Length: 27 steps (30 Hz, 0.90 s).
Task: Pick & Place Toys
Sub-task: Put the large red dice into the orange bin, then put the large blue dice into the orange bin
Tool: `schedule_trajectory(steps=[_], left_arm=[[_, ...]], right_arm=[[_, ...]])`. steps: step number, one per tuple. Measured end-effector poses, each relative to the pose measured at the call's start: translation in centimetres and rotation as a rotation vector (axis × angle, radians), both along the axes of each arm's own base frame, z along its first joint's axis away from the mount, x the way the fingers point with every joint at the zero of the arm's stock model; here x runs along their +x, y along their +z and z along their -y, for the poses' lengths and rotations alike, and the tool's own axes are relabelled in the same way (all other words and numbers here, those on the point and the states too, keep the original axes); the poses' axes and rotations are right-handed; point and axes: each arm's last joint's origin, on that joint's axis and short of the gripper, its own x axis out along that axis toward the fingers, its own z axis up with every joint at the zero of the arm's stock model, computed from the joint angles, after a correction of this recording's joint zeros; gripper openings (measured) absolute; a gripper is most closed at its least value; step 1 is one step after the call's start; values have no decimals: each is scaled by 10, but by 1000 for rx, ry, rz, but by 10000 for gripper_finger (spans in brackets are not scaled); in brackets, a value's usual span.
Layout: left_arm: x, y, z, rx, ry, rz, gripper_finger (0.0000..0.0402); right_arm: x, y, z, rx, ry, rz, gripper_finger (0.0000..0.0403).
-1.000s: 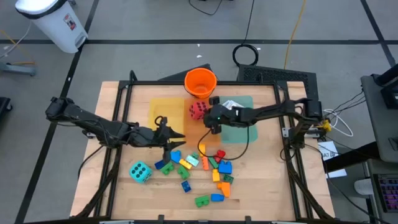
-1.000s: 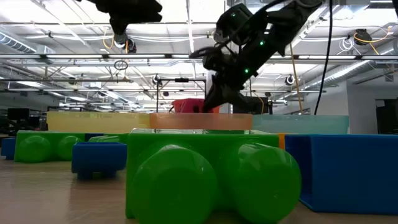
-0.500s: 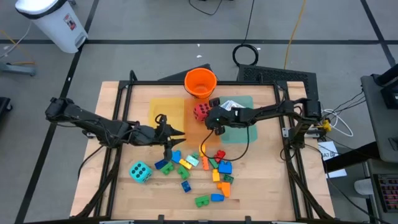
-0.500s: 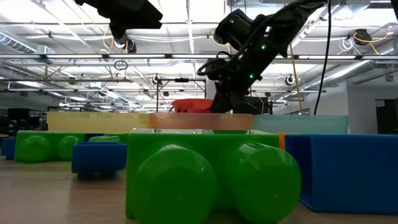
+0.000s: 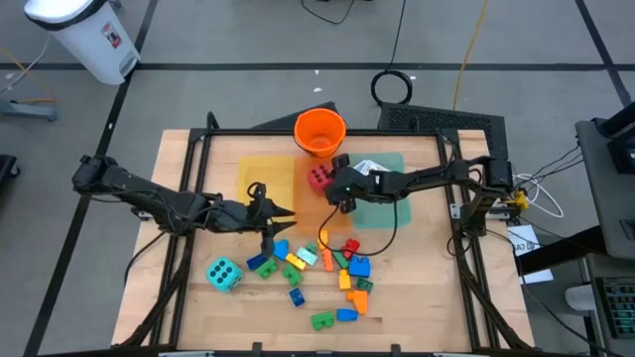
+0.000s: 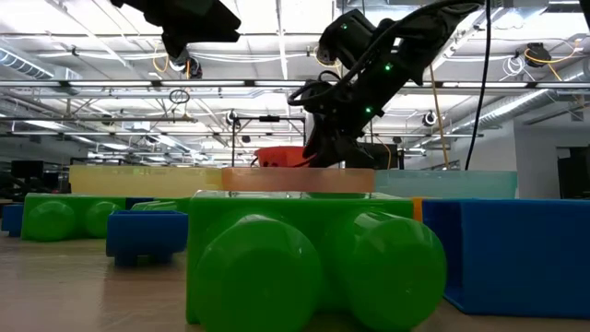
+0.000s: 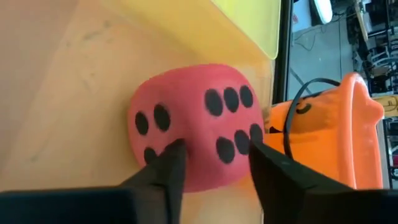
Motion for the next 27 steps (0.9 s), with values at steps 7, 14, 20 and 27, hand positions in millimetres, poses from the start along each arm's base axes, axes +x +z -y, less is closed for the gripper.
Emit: schedule_trajectory(steps=[7,14,20,27], left_arm=[[0,0,0,0,0,0,120],[0,0,0,0,0,0,120],[0,0,0,3,-1,-1,120],[0,0,0,2,-1,1,120]], right_arm=[[-6,32,-18,110,-77,192,213],[-51,90,-50,337,-125,316,223],[-100,111,-68,611,-109,324,213],[-158,98,-79,750,-125,388,201]])
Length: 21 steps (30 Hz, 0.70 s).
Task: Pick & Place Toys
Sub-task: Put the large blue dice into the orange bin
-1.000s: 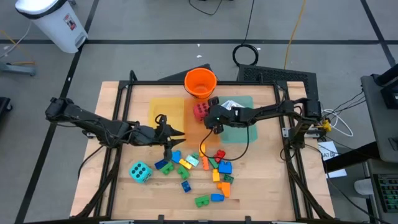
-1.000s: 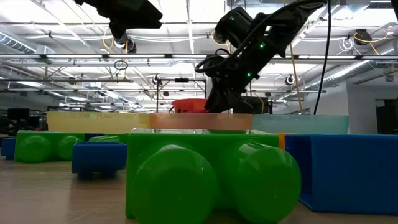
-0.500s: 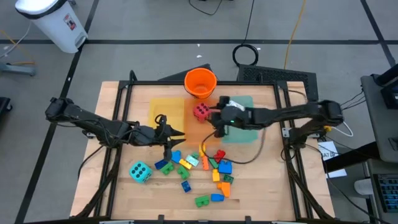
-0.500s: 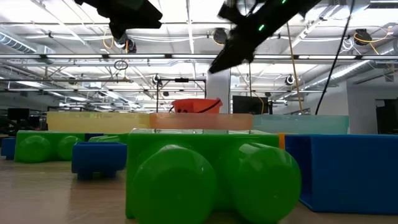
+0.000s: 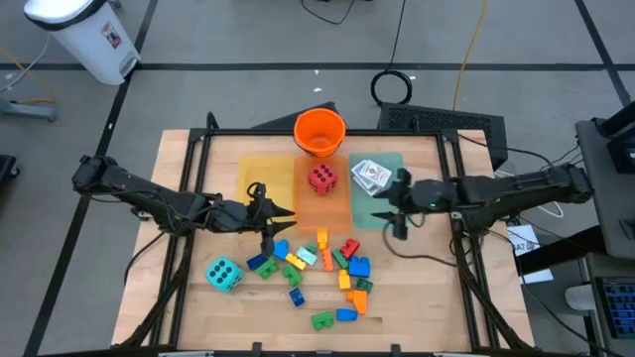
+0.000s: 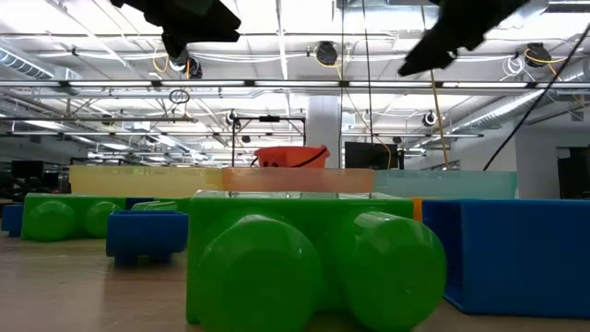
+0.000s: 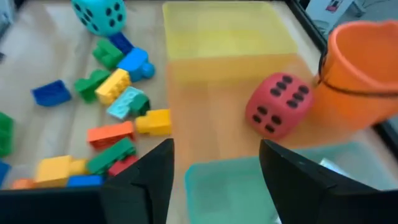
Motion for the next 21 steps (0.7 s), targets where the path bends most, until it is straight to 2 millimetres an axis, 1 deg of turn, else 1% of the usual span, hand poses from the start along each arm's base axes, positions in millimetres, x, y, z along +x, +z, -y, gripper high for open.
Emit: schedule_trajectory(steps=[5,9,11,13,15,17,19,21], left_arm=[[0,0,0,0,0,0,120],[0,0,0,0,1,0,120],[0,0,-1,6,18,3,120],[0,0,-3,-4,74,13,120],[0,0,-6,-59,148,31,120],[0,0,-8,-86,173,37,124],[1,-1,-10,-102,151,18,138],[0,-4,-11,-130,118,-17,163]], right_arm=[[-34,-17,-2,110,-32,55,196],[-54,-33,-5,150,-8,78,196],[-62,-41,-8,163,18,105,196],[-68,-48,-12,173,54,138,196],[-73,-55,-15,185,93,177,196],[-78,-60,-17,200,125,223,196],[-82,-64,-19,213,150,266,196],[-86,-69,-20,223,168,294,196]])
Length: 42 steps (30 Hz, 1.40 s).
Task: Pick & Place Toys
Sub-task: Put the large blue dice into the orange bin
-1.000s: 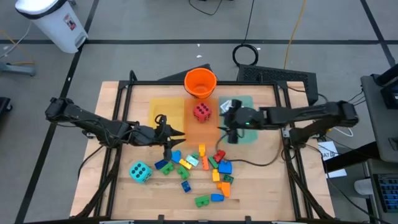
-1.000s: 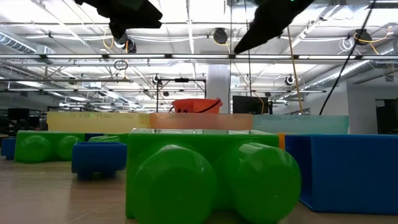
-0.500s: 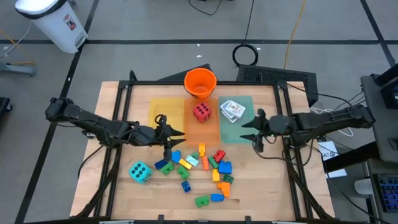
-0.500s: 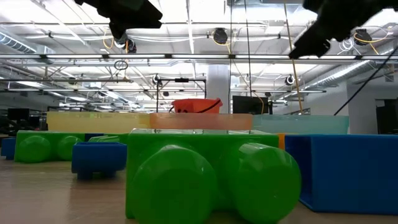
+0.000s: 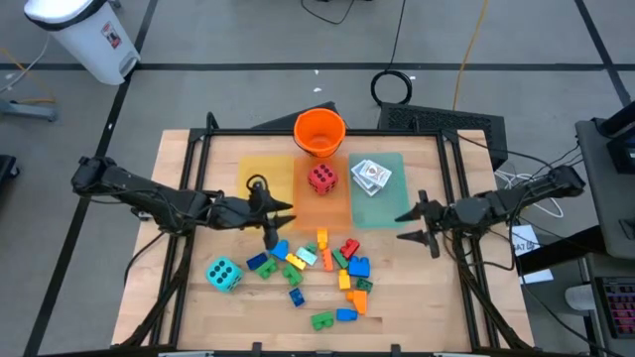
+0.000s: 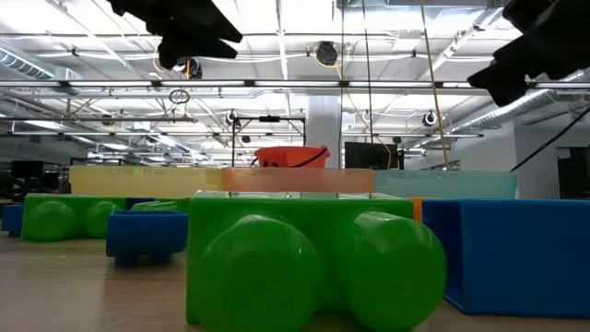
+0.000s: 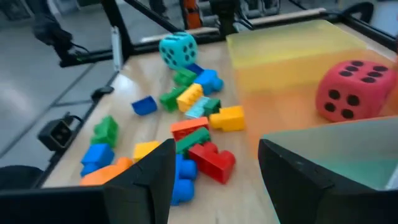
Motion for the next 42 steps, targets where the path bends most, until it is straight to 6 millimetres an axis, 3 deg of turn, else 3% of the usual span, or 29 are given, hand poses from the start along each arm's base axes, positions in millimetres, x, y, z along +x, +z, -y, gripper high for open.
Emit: schedule_trajectory(steps=[4,10,15,19,23,26,30,37,42], left_arm=[[0,3,-3,-114,-94,-80,239],[4,37,6,-461,-420,-60,358],[-5,70,39,-461,-492,-53,390],[-12,97,83,-274,-399,-79,378],[-18,105,128,-135,-254,-223,349],[-20,98,156,-133,-178,-355,326],[-17,72,185,-231,-101,-560,298],[-23,25,190,-393,252,-1024,229],[-28,18,189,-448,438,-1085,172]], right_arm=[[-5,-7,0,11,11,22,196],[-6,-17,1,9,10,16,196],[-5,-25,0,5,12,12,196],[-5,-24,-1,25,63,27,196],[-5,-23,-2,33,89,32,196],[-7,-21,-2,41,99,51,196],[-10,-15,-2,69,142,112,196],[-12,-10,-1,53,148,164,196],[-12,-9,-1,57,148,178,196]])
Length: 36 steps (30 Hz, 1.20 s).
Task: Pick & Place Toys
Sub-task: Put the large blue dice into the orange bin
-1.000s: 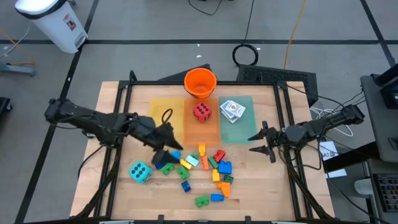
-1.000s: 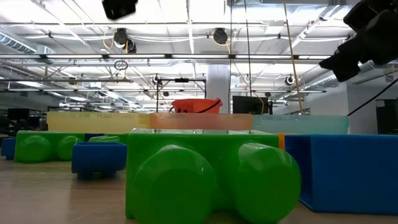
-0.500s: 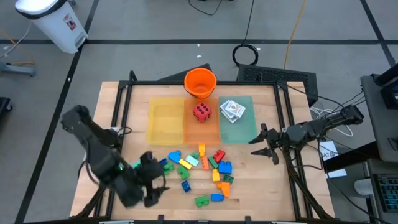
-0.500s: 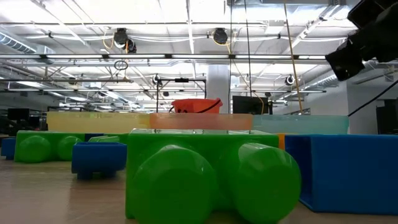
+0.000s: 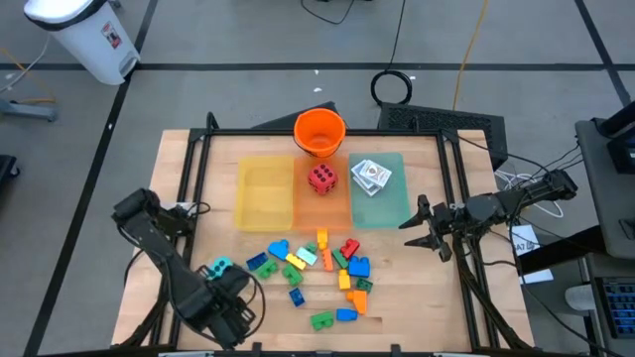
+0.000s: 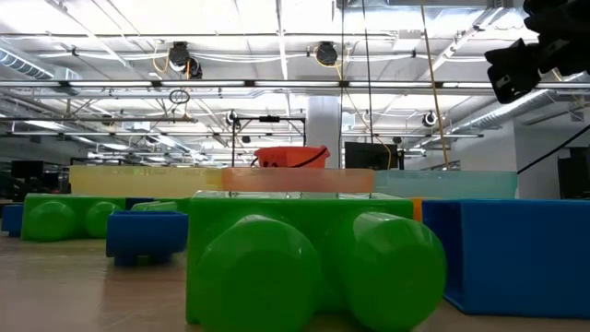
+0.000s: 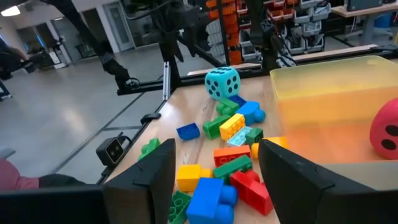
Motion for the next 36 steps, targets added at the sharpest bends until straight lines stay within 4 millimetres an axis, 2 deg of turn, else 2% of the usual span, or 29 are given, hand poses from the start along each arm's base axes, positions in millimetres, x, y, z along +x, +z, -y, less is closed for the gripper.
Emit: schedule_trajectory(steps=[3,6,10,13,16,22,25,28,32,36], left_arm=[[2,-1,4,-4,64,65,144],[5,-1,5,2,24,105,123],[7,-1,0,-18,87,56,123],[11,-5,-5,-20,128,-20,155],[12,-14,-6,25,155,-89,212],[18,-41,0,119,20,-183,342],[22,-57,3,160,13,-225,381],[26,-74,8,156,0,-307,395],[29,-91,12,182,-2,-357,390],[32,-97,11,194,25,-381,374]], right_arm=[[0,1,0,2,1,12,196],[0,2,0,-1,1,19,196],[0,2,-1,-21,35,27,196],[0,2,-2,-33,60,33,196],[0,2,-2,-41,81,36,196],[-1,2,-2,-62,84,42,196],[0,2,-2,-69,84,44,196],[0,2,-2,-69,84,44,196],[-1,2,-2,-69,84,45,196],[0,3,-2,-66,84,51,196]])
